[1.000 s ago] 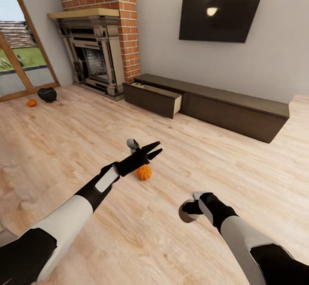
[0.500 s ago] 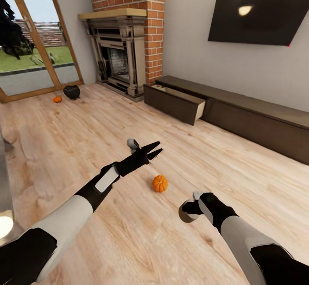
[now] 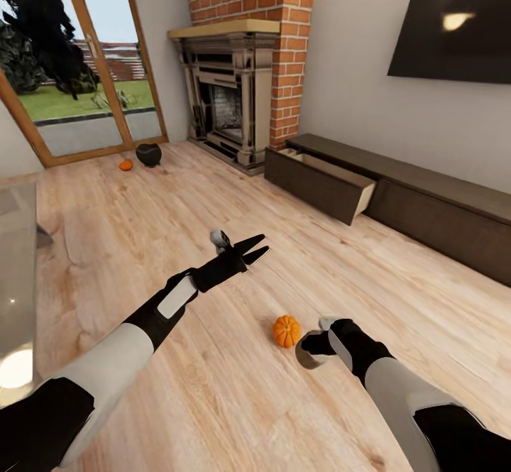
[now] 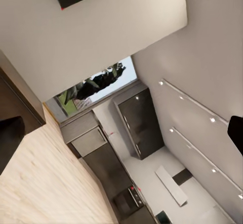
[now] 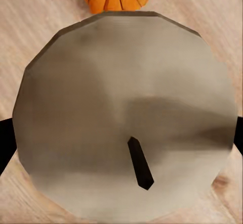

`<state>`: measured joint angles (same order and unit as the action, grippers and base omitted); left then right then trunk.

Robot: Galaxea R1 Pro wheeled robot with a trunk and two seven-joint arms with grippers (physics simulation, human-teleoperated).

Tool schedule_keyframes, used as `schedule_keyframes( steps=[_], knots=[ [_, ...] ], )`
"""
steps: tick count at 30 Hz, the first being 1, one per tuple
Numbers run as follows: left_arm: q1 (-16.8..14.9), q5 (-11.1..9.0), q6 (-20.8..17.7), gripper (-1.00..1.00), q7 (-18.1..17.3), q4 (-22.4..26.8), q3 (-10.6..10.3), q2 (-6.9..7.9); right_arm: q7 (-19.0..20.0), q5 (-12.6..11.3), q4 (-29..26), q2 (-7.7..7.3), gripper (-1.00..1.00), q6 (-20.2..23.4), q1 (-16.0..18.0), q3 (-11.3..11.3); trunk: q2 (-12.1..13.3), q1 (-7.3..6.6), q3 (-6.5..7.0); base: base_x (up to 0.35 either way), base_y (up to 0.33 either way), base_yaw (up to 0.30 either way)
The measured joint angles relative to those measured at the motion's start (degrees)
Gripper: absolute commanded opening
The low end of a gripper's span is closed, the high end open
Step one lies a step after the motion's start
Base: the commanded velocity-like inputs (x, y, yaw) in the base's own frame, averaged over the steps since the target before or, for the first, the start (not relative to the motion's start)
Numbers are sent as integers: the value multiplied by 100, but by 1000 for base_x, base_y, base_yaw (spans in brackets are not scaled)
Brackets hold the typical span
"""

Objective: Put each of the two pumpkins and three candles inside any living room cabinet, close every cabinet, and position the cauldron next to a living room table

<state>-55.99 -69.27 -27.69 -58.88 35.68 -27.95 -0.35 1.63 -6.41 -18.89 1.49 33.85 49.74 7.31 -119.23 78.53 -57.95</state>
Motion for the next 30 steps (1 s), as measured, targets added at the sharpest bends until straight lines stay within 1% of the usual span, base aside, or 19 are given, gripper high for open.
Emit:
schedule_keyframes(
  steps=[23, 30],
  knots=[
    [0, 1, 0, 100, 1, 0, 0, 0, 0, 0, 0, 1, -100, -1, 0, 3, 0, 0, 155, 328, 1, 208],
    [0, -2, 0, 100, -1, -1, 0, 0, 0, 0, 1, 6, -100, -1, 0, 2, 0, 0, 203, 327, 84, 204]
  ],
)
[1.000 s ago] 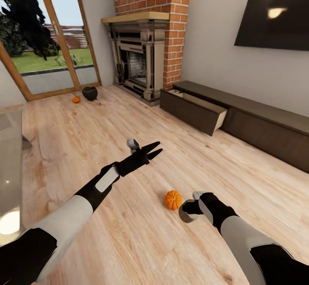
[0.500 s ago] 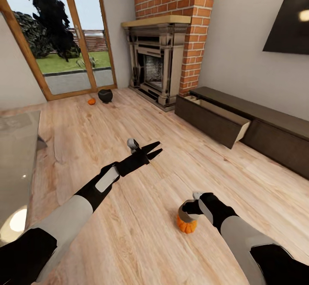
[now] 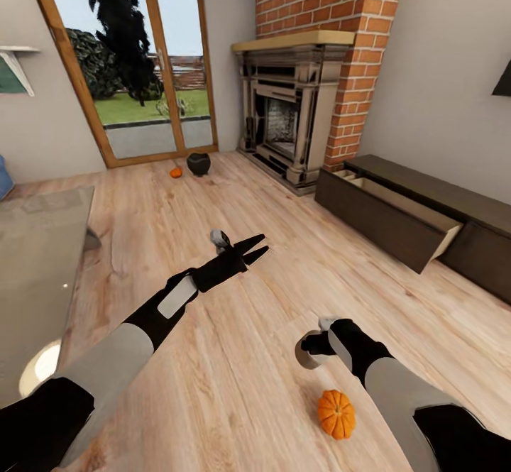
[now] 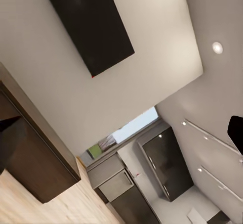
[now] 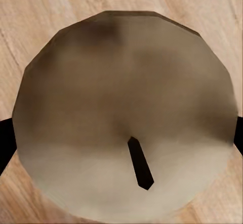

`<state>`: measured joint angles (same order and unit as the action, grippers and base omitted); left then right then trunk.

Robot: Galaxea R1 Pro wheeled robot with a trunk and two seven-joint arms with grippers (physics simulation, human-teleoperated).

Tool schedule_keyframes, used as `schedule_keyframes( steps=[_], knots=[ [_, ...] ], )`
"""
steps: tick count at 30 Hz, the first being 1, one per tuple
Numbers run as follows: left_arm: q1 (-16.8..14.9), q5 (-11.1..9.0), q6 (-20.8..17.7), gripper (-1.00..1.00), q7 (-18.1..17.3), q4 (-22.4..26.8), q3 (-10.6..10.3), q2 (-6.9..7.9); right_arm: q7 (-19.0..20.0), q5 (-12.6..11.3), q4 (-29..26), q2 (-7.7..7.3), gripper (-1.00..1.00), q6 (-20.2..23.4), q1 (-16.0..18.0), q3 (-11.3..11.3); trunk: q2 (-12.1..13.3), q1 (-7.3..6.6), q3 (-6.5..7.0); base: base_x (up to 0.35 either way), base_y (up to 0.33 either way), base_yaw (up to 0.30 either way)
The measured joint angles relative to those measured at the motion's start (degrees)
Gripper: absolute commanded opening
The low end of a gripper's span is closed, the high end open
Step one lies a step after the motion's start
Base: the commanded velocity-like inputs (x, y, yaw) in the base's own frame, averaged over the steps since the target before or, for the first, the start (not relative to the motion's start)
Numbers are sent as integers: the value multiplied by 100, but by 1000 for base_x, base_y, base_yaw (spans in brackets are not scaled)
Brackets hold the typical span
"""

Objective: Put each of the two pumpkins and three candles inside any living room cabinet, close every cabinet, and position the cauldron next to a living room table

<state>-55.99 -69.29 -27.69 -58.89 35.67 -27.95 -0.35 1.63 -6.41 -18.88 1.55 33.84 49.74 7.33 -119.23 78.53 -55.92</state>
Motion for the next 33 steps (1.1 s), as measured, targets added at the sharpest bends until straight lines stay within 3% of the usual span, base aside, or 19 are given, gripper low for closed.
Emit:
schedule_keyframes(
  steps=[15, 22, 33],
  knots=[
    [0, 3, 0, 100, 1, 1, 0, 0, 0, -2, -1, -4, -100, 0, 0, 1, 0, 0, 103, 292, 173, 204],
    [0, 3, 0, 100, 5, 2, 0, -3, 0, 0, 0, -5, -100, 0, 0, 2, 0, 0, 150, 318, 28, 197],
    [0, 3, 0, 100, 9, 2, 0, -16, 8, 18, 90, -14, -100, -8, 0, -2, 0, 0, 159, 331, 0, 16]
  ],
)
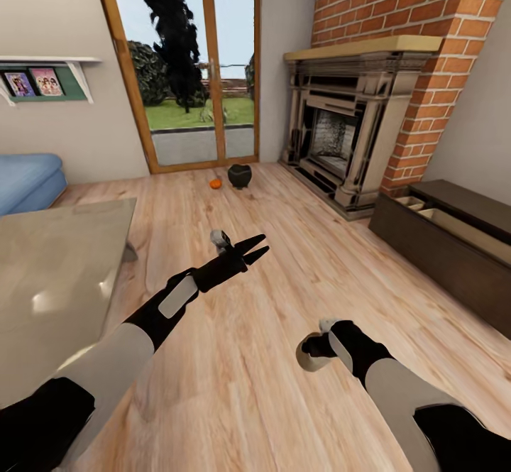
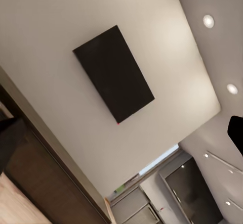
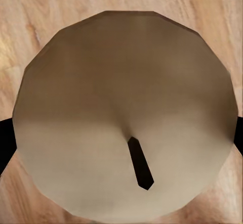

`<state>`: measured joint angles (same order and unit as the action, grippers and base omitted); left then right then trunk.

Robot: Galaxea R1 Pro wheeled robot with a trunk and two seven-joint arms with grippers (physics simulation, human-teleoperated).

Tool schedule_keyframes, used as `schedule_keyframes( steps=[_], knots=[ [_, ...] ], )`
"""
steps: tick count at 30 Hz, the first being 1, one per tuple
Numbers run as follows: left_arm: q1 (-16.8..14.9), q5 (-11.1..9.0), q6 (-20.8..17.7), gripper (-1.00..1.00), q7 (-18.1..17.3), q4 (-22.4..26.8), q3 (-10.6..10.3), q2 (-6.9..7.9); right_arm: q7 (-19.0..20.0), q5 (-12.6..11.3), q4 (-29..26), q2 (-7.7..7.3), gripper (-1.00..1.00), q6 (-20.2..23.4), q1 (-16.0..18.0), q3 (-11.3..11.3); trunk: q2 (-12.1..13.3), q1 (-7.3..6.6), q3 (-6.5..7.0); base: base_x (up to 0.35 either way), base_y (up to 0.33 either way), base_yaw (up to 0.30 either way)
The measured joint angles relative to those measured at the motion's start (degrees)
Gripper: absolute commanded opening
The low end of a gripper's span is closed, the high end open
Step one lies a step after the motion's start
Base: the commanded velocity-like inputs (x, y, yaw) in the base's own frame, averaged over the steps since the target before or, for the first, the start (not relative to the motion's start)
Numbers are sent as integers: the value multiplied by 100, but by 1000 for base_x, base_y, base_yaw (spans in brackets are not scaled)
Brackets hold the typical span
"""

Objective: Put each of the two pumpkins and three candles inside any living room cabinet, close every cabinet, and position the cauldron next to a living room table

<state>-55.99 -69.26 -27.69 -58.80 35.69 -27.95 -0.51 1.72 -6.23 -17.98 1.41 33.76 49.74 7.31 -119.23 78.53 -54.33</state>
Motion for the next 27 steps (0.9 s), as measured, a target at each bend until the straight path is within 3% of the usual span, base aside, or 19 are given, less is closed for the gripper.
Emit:
schedule_keyframes(
  steps=[27],
  knots=[
    [0, 0, 0, 100, 0, 0, 0, -2, 0, -7, 6, -1, -100, 0, 0, 0, 0, 0, 0, 336, 0, 0]
  ],
)
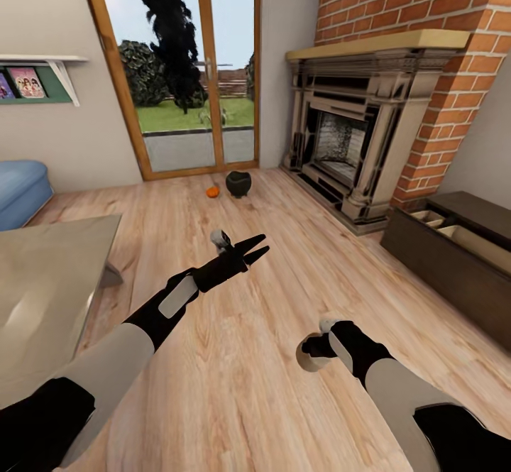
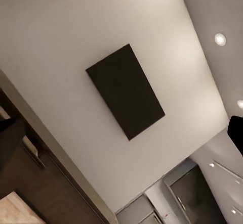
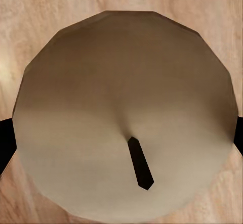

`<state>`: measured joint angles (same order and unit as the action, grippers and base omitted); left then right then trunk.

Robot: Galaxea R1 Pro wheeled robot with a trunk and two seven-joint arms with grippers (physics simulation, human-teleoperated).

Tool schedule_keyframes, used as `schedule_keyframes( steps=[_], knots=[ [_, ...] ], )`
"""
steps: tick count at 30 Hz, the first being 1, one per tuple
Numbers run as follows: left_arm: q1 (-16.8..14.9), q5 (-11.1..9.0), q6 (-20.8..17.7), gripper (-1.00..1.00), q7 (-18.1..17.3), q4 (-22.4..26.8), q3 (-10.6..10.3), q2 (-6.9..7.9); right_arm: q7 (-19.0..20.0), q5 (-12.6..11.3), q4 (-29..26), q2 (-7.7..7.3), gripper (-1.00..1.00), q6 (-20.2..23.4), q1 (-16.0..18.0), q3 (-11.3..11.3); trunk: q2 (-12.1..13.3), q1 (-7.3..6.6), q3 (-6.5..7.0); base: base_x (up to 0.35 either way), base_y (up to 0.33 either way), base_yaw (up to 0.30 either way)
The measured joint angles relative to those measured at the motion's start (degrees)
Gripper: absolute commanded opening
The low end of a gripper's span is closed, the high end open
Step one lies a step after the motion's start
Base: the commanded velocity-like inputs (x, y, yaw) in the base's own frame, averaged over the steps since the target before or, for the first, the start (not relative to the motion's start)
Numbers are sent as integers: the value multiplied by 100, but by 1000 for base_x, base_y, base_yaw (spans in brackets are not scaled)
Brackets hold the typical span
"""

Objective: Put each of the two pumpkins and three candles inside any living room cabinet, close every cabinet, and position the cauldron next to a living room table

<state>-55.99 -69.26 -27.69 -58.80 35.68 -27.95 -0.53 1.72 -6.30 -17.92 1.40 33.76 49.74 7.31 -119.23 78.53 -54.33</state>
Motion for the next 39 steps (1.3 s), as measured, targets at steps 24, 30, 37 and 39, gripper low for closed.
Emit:
schedule_keyframes(
  steps=[24, 30, 37, 39],
  knots=[
    [0, 0, 0, 100, 0, 0, 0, 2, 0, -29, 0, 0, -100, -1, 0, 0, 0, 0, 85, 336, 0, 0],
    [0, 0, 0, 100, 0, 0, 0, 0, 0, -20, 0, 0, -100, -5, 0, 0, 0, 0, 102, 335, 0, 0],
    [0, 0, 0, 100, 0, 0, 0, 0, 0, -22, 0, 0, -100, -1, 0, 0, 0, 0, 102, 335, 0, 0],
    [0, 0, 0, 100, 0, 0, 0, 0, 2, -40, 0, 6, -100, -1, 0, -1, 0, 0, 105, 335, 0, -113]
  ],
)
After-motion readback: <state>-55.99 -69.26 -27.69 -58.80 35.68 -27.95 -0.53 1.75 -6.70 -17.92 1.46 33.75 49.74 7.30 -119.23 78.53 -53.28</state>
